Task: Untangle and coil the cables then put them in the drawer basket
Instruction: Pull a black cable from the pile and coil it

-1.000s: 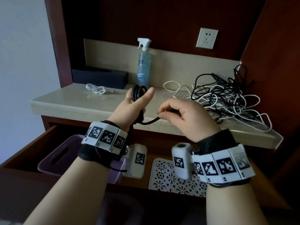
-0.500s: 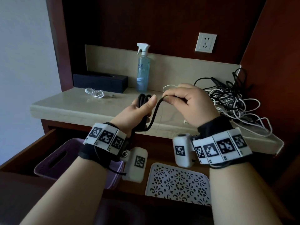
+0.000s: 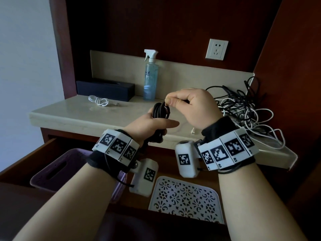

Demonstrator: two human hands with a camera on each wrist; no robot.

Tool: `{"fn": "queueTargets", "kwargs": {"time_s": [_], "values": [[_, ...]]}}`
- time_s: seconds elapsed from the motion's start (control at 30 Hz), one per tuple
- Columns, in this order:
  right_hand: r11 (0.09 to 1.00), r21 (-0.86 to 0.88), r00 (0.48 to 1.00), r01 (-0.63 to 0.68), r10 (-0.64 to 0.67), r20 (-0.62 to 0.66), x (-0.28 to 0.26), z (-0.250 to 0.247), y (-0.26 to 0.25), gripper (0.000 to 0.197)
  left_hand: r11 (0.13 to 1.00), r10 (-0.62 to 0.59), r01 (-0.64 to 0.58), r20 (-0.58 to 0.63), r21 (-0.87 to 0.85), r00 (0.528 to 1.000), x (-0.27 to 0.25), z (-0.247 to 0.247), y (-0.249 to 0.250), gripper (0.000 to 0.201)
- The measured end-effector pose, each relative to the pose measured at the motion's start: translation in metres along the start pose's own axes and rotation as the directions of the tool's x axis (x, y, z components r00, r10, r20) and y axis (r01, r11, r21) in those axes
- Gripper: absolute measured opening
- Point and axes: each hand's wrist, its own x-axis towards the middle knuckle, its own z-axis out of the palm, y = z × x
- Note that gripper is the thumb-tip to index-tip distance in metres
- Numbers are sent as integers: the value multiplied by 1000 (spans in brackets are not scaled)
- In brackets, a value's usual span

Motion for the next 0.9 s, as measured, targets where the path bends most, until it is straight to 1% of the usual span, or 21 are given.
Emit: {"fn": "queueTargets", "kwargs": {"time_s": [0.1, 0.17, 0.23, 0.27, 0.3, 0.33, 0.37, 0.4, 0.43, 0.47, 0.5, 0.57, 0.63, 0.67, 0.7, 0.73, 0.77, 0.8, 0.83, 0.87, 0.9], "values": [[998, 22, 998, 54, -54, -19, 0, 1, 4, 17, 1000, 23, -23, -13, -21, 1000, -2, 4, 2, 48], [995, 4, 995, 97, -97, 2, 0, -3, 8, 14, 996, 34, -32, 27, -82, 999, -3, 5, 3, 40], [995, -60, 995, 78, -74, 66, 1, -17, 19, 12, 990, 30, -18, 84, -138, 996, -3, 3, 7, 38], [990, -133, 994, 50, -36, 106, 3, -27, 28, 12, 987, 27, -8, 115, -160, 993, -3, 1, 9, 39], [967, -253, 991, 13, 21, 132, 5, -38, 40, 12, 984, 26, 0, 144, -176, 989, -1, -1, 13, 39], [913, -407, 986, -32, 94, 134, 9, -50, 55, 15, 982, 25, 7, 164, -188, 986, 0, -3, 17, 39], [829, -551, 977, -94, 183, 109, 13, -62, 71, 17, 980, 24, 11, 175, -197, 984, 2, -5, 22, 38], [747, -642, 959, -172, 275, 63, 17, -73, 86, 20, 980, 25, 12, 182, -200, 983, 4, -6, 26, 38], [686, -684, 932, -246, 362, 28, 21, -82, 100, 21, 980, 27, 12, 192, -196, 981, 6, -5, 30, 36], [650, -703, 901, -289, 433, 31, 25, -88, 112, 20, 982, 27, 11, 204, -186, 979, 8, -3, 34, 34], [635, -711, 870, -303, 489, 66, 30, -92, 122, 20, 985, 28, 9, 211, -174, 977, 11, 1, 37, 32], [651, -681, 803, -336, 576, 155, 38, -91, 142, 32, 988, 25, 8, 210, -156, 977, 19, 9, 42, 27], [666, -587, 741, -460, 652, 159, 46, -89, 159, 40, 988, 23, 10, 209, -156, 978, 29, 16, 47, 28], [651, -576, 727, -495, 673, 136, 52, -89, 165, 41, 987, 21, 13, 212, -158, 977, 35, 18, 49, 28], [640, -601, 741, -479, 661, 114, 59, -91, 170, 38, 987, 15, 18, 211, -158, 977, 41, 20, 50, 28], [638, -637, 781, -432, 618, 89, 69, -95, 172, 31, 988, 7, 25, 206, -153, 979, 47, 21, 52, 27], [657, -640, 830, -400, 556, 52, 81, -99, 171, 19, 989, -2, 32, 202, -148, 979, 53, 21, 53, 26], [700, -600, 870, -388, 493, 13, 93, -105, 165, 10, 988, -10, 40, 200, -146, 980, 60, 21, 54, 25], [777, -500, 908, -381, 418, -42, 105, -112, 156, 8, 988, -14, 45, 199, -148, 980, 68, 21, 55, 25], [859, -372, 936, -351, 337, -106, 118, -119, 146, 10, 987, -13, 45, 201, -155, 980, 75, 19, 56, 24], [923, -269, 955, -273, 227, -192, 129, -128, 134, 13, 984, -8, 44, 202, -171, 979, 82, 17, 58, 24]]}}
